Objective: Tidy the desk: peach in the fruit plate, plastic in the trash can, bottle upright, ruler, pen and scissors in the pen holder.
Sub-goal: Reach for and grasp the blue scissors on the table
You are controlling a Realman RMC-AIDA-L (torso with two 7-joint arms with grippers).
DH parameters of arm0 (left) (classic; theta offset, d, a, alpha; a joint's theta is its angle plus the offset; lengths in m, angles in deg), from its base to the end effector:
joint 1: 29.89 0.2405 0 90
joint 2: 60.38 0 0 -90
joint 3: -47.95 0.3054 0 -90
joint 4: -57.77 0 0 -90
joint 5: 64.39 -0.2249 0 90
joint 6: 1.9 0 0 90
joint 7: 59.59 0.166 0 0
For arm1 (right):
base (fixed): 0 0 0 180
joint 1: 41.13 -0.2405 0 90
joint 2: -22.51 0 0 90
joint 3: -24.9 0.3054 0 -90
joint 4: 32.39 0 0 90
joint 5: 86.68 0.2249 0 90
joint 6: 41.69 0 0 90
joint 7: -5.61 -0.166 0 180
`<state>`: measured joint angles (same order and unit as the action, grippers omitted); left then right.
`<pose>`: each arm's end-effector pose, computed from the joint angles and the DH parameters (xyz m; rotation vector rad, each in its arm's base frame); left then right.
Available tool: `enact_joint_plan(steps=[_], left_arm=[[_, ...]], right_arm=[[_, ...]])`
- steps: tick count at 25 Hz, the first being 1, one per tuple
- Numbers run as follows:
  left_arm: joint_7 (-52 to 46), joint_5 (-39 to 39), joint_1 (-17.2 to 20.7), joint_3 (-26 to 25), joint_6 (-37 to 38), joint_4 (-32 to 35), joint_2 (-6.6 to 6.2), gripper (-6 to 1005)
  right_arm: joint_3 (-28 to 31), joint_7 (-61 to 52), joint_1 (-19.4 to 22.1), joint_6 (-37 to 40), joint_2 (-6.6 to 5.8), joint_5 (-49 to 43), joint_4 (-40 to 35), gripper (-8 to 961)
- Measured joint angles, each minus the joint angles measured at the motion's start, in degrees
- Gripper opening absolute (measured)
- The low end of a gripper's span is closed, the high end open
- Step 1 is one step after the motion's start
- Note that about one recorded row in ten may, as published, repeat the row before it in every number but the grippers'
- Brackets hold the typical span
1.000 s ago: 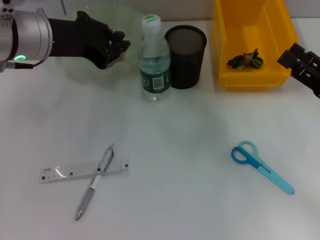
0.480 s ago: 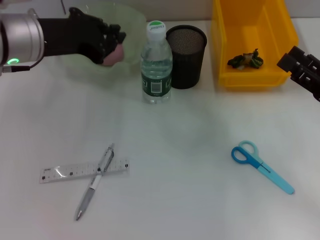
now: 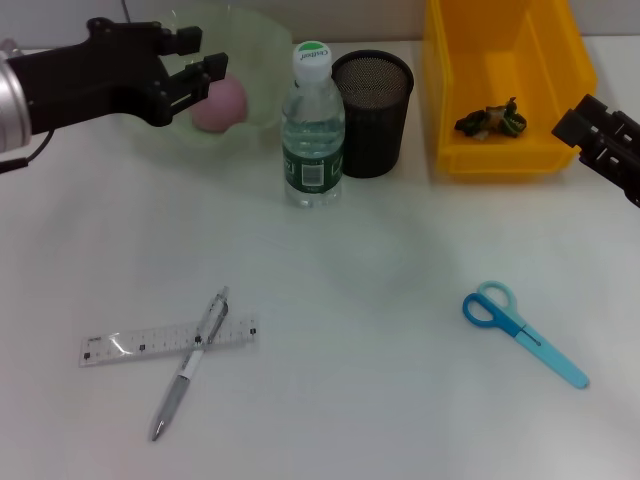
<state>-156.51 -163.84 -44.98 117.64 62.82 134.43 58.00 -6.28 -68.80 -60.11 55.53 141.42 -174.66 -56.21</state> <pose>-0.2367 0.3911 0.0155 -2.4428 -0.3585 -0.5355 0.3402 0.3139 -0.0051 -2.1315 0.8560 1.3569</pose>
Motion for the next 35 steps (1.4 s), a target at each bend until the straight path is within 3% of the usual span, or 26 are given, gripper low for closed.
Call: enact_joint_plan(steps=[6, 14, 23, 35], left_arm=[[8.62, 11.16, 1.32, -4.69, 6.76, -7.07, 0.01, 450], [30.61, 22.98, 1.25, -11.77, 26.46, -23.88, -0.03, 614], [34.81, 20.45, 2.56, -12.51, 36.05, -31.40, -0.43, 675], [39.20, 14.89, 3.38, -13.00, 37.63, -38.43, -0.38, 669]], right_arm=[[-0.07, 0.04, 0.00, 0.00, 0.00, 0.00, 0.00, 782], [-0.16, 0.45, 0.00, -0.03, 0.00, -0.07, 0.11, 782], [-0.19, 1.00, -0.31, -0.37, 0.00, -1.49, -0.02, 782], [-0.26, 1.43, -1.21, -0.56, -0.71, -3.11, -1.22, 783]])
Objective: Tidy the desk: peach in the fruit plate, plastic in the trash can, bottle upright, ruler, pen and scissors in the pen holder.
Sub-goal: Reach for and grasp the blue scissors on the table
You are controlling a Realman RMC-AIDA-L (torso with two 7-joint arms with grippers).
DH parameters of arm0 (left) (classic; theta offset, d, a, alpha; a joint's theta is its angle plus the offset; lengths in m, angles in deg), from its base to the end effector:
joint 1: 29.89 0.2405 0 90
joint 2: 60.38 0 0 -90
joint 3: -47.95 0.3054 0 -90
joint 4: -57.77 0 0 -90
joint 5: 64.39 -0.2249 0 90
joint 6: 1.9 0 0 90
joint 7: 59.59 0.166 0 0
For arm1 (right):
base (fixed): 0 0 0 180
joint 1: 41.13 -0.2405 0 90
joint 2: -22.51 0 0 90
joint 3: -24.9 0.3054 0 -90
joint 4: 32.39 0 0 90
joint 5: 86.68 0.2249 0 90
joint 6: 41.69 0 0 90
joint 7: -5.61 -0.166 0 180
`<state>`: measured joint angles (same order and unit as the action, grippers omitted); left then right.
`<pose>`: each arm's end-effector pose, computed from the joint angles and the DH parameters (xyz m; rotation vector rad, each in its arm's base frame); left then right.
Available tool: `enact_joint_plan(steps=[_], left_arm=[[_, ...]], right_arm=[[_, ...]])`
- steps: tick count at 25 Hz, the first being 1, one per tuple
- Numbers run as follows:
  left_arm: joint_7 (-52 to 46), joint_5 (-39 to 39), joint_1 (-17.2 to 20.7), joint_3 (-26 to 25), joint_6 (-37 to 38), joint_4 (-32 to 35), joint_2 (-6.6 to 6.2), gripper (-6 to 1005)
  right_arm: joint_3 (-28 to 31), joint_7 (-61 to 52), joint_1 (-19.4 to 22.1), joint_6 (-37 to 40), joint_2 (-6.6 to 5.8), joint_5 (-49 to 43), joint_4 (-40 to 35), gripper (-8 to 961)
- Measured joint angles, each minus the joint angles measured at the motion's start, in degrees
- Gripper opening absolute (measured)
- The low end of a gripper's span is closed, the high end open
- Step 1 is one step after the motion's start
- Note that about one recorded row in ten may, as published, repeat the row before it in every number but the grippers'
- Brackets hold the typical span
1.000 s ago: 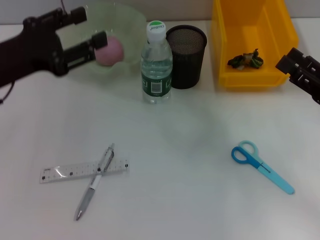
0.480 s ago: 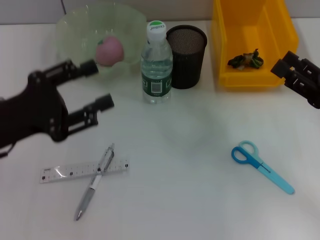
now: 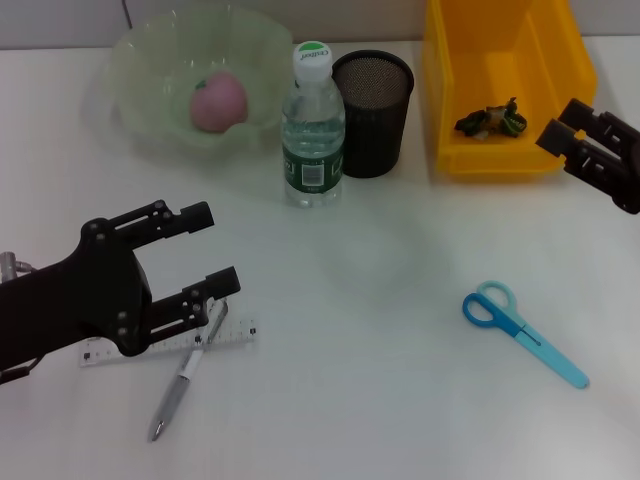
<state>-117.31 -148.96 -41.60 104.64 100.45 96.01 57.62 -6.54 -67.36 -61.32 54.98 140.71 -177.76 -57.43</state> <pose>-0.3151 0.2662 -0.0247 -2.5789 -0.2488 -1.1249 0.3378 0.3209 -0.0049 -2.2115 0.7990 1.2825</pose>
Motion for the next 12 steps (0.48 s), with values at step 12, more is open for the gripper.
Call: enact_joint_plan(steps=[12], left_arm=[[0.26, 0.26, -0.03, -0.13, 0.08, -3.13, 0.31, 667]], right_arm=[[-1.49, -0.71, -1.57, -0.13, -0.35, -0.74, -2.90, 783]])
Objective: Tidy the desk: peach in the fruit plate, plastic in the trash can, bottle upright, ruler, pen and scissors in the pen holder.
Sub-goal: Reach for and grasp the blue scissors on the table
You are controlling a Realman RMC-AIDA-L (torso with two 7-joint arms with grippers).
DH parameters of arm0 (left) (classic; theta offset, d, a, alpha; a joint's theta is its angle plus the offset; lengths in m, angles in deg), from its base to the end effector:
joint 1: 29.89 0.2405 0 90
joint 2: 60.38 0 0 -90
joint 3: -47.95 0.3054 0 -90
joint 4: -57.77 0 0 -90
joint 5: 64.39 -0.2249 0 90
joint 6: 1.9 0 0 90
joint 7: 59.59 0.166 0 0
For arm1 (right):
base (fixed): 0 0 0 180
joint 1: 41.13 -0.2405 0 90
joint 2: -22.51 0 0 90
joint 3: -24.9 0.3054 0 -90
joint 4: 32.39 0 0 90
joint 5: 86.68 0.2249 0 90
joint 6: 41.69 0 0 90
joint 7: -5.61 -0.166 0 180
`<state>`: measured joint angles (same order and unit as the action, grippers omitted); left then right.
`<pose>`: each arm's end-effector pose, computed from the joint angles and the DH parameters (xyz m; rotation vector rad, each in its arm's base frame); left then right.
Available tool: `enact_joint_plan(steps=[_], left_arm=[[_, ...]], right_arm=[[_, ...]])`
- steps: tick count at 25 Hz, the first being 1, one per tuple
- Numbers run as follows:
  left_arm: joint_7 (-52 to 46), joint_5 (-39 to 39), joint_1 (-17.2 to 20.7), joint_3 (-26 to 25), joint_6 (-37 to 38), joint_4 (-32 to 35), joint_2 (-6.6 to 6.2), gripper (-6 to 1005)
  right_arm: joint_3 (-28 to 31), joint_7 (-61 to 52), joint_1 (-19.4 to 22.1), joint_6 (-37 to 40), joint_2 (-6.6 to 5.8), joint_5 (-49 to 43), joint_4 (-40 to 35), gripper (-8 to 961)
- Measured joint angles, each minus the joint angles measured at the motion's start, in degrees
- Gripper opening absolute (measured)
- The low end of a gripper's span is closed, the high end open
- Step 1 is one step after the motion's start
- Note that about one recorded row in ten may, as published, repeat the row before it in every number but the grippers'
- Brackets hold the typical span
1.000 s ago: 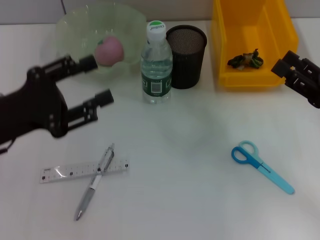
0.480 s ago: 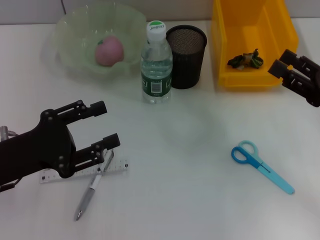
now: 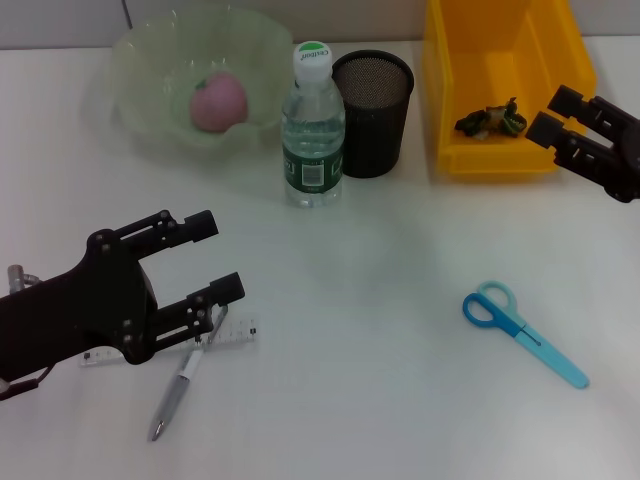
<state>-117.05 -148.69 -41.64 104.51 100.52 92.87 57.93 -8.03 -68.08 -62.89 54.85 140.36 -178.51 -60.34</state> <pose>-0.3186 0.2610 -0.0327 -2.5640 -0.3163 -1.1582 0.3270 0.3333 0.0006 -2.2799 0.7303 1.2466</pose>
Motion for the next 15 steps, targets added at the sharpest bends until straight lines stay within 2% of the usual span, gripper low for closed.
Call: enact_joint_plan(steps=[10, 15], left_arm=[[0.20, 0.07, 0.15, -1.34, 0.32, -0.11, 0.08, 668], [0.15, 0.08, -0.38, -1.98, 0.32, -0.12, 0.06, 668]], right_arm=[[-1.45, -0.63, -0.91, -1.01, 0.35, -0.07, -0.27, 783], [-1.43, -7.79, -0.91, -1.57, 0.13, -1.52, -5.42, 783]])
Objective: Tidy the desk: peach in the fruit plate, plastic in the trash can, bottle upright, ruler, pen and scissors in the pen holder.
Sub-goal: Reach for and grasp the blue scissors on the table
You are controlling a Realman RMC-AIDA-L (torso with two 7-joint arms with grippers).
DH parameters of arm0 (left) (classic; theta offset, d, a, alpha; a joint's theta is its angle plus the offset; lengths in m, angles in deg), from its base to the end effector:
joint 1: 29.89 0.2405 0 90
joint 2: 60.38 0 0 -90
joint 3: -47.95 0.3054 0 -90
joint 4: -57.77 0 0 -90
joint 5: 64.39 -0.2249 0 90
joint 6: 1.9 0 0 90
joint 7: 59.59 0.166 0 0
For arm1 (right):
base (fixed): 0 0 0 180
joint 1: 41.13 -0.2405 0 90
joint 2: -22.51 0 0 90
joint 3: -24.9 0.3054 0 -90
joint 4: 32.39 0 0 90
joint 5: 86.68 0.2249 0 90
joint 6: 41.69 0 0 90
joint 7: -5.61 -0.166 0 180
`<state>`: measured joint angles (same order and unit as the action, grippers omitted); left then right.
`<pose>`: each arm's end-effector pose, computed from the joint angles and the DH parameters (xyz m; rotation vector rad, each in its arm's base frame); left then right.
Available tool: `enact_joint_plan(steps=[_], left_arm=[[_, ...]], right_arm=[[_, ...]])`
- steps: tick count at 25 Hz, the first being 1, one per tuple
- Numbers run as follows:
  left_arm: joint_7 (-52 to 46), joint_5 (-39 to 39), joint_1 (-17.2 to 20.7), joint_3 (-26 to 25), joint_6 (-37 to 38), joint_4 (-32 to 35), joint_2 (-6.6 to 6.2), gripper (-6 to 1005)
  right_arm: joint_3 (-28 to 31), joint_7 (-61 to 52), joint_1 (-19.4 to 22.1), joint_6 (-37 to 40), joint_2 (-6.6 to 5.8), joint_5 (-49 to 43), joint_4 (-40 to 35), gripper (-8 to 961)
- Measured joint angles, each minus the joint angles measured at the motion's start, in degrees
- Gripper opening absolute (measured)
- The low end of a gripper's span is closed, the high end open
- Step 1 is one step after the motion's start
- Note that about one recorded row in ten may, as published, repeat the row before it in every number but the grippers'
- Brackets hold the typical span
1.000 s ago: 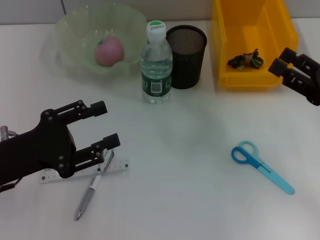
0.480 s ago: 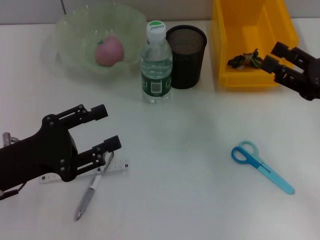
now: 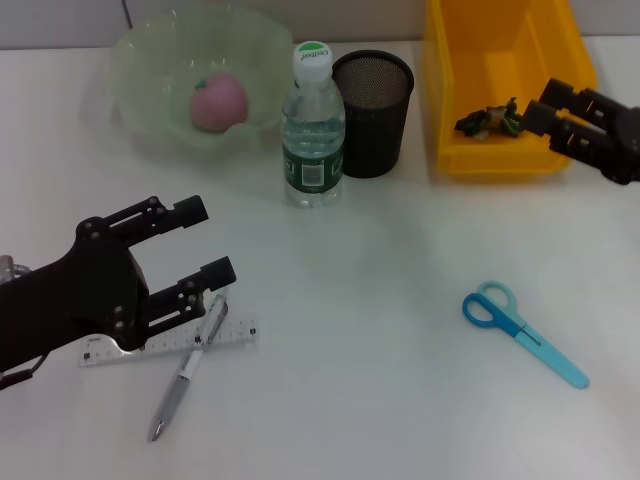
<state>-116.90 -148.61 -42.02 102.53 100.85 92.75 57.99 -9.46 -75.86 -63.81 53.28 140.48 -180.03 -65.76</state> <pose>-0.3187 0.2651 -0.0271 -2.5307 -0.3066 -1.1673 0.3186 0.3468 0.0086 -2.3271 0.7951 1.2082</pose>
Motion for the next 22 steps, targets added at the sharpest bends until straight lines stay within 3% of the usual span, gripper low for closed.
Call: enact_joint_plan(steps=[4, 8, 16, 22], left_arm=[[0.04, 0.02, -0.28, 0.07, 0.03, 0.00, 0.04, 668], [0.02, -0.10, -0.74, 0.29, 0.18, 0.00, 0.05, 667], [0.04, -0.31, -0.51, 0.38, 0.26, 0.00, 0.11, 667], [0.06, -0.33, -0.28, 0.47, 0.29, 0.00, 0.11, 668]], right_arm=[[-0.61, -8.49, -0.34, -0.22, 0.77, -4.12, -9.38, 783], [-6.20, -21.97, -1.54, -0.04, 1.17, -10.63, -21.51, 783], [-15.05, -51.82, -6.99, 4.55, 0.91, -32.82, -42.98, 783], [-15.41, -64.48, -14.75, 15.64, -0.62, -43.74, -45.97, 783]])
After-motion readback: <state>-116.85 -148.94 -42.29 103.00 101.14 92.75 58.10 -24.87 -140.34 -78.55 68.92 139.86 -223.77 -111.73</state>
